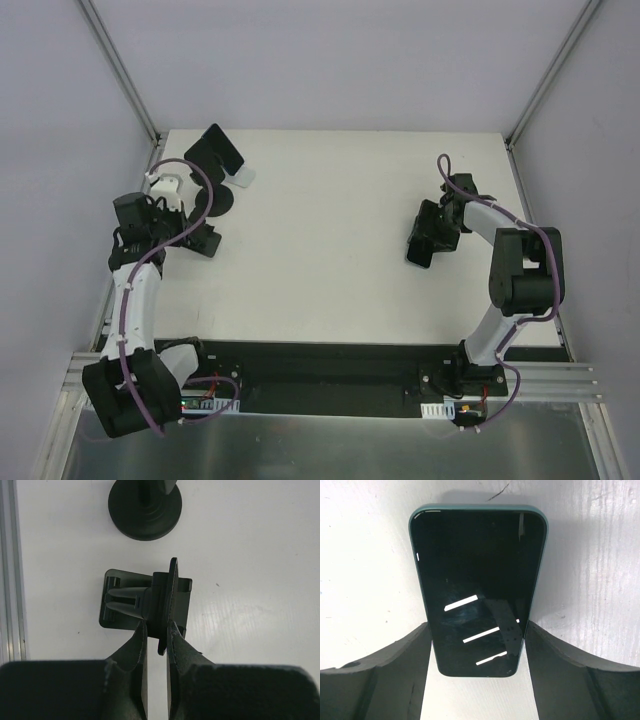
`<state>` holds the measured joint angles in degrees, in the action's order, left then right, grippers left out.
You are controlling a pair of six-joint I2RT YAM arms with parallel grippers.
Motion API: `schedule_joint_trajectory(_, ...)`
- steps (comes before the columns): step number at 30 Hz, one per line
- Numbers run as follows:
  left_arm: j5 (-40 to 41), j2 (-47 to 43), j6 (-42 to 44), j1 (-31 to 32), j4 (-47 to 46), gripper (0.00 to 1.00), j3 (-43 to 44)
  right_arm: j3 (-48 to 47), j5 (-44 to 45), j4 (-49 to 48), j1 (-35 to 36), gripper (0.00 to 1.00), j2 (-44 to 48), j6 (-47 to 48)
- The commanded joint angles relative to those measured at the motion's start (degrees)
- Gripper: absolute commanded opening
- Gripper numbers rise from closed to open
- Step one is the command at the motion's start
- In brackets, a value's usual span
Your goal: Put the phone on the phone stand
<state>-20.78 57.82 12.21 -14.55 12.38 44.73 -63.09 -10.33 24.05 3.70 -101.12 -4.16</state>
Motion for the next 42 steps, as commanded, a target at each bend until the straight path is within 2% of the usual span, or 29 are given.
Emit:
schedule_joint_trajectory(1,-7.95,2.81,6.84,-4.17,-3.86,0.00,-0.43,-0.81,-4.26,-0.50,1.22,0.17,-1.71,-1.37)
schedule_joint_trajectory(5,-18.04,8.26,7.13,-10.58,-3.50,0.00,1.31,-0.46,-4.35,-0.41,1.22,0.16,-0.84,-1.20)
schedule_joint_trajectory(8,-20.62,11.87,7.48,-12.08,-3.51,0.00,2.99,-0.28,-4.70,-0.59,1.66,0.16,-0.13,-1.02)
schedule_joint_trajectory(15,-21.06,16.61,12.05,-13.75,-2.63,0.00,4.84,-1.51,-5.23,0.29,2.80,0.15,-1.80,-0.67)
schedule_joint_trajectory(20,-17.20,19.69,12.23,-13.84,-0.88,0.00,8.09,-1.07,-3.56,0.20,3.06,0.15,-1.01,-0.41)
schedule_joint_trajectory(21,-15.80,19.96,10.57,-13.84,-0.69,0.06,8.53,-1.42,-4.08,0.38,3.15,0.15,-1.18,-0.41)
schedule_joint_trajectory(22,-11.35,19.79,9.69,-13.84,-0.78,0.35,8.79,-1.60,-4.09,0.73,3.15,0.15,-1.27,-0.15)
schedule_joint_trajectory(23,-9.91,19.44,9.33,-13.84,-0.95,0.47,8.53,-1.68,-4.09,0.91,3.32,0.14,-1.18,0.03)
schedule_joint_trajectory(26,-4.39,15.84,6.00,-13.84,-4.99,0.61,5.90,-1.51,-2.95,1.00,3.41,0.08,-1.18,0.12)
schedule_joint_trajectory(28,-2.70,11.80,0.73,-13.84,-8.68,0.64,3.63,-1.60,-2.86,1.17,3.50,0.06,-1.62,0.21)
schedule_joint_trajectory(29,0.79,9.96,-1.81,-13.76,-10.43,0.69,2.48,-1.68,-2.86,1.08,3.59,0.06,-1.80,0.12)
schedule_joint_trajectory(30,2.13,5.59,-7.58,-13.49,-12.19,0.69,1.60,-1.77,-2.60,1.08,3.59,0.06,-1.89,0.12)
schedule_joint_trajectory(32,7.81,0.12,-14.37,-12.71,-12.21,0.74,-1.13,-1.69,-1.37,1.17,3.94,0.05,-2.06,0.12)
schedule_joint_trajectory(33,8.12,-5.38,-20.23,-12.09,-12.12,0.76,-1.48,-1.60,-1.10,1.26,4.12,0.03,-2.06,0.03)
schedule_joint_trajectory(34,8.73,-8.22,-22.55,-10.95,-10.90,0.78,-2.62,-1.51,-0.66,1.17,4.20,0.03,-1.98,0.12)
schedule_joint_trajectory(36,10.75,-14.63,-25.99,-7.44,-9.31,0.79,-2.90,-1.42,0.92,1.26,5.08,0.01,-1.89,0.12)
schedule_joint_trajectory(38,11.63,-16.59,-27.67,-1.03,-7.82,0.78,-2.46,-0.99,2.32,1.26,6.04,0.01,-1.19,0.12)
schedule_joint_trajectory(41,11.11,-15.56,-30.92,8.89,-7.81,0.77,-0.70,-0.28,4.43,1.08,8.41,0.01,0.13,-0.14)
schedule_joint_trajectory(42,11.37,-12.68,-31.28,11.88,-7.90,0.76,0.17,-0.11,4.87,1.08,9.21,0.01,0.48,-0.23)
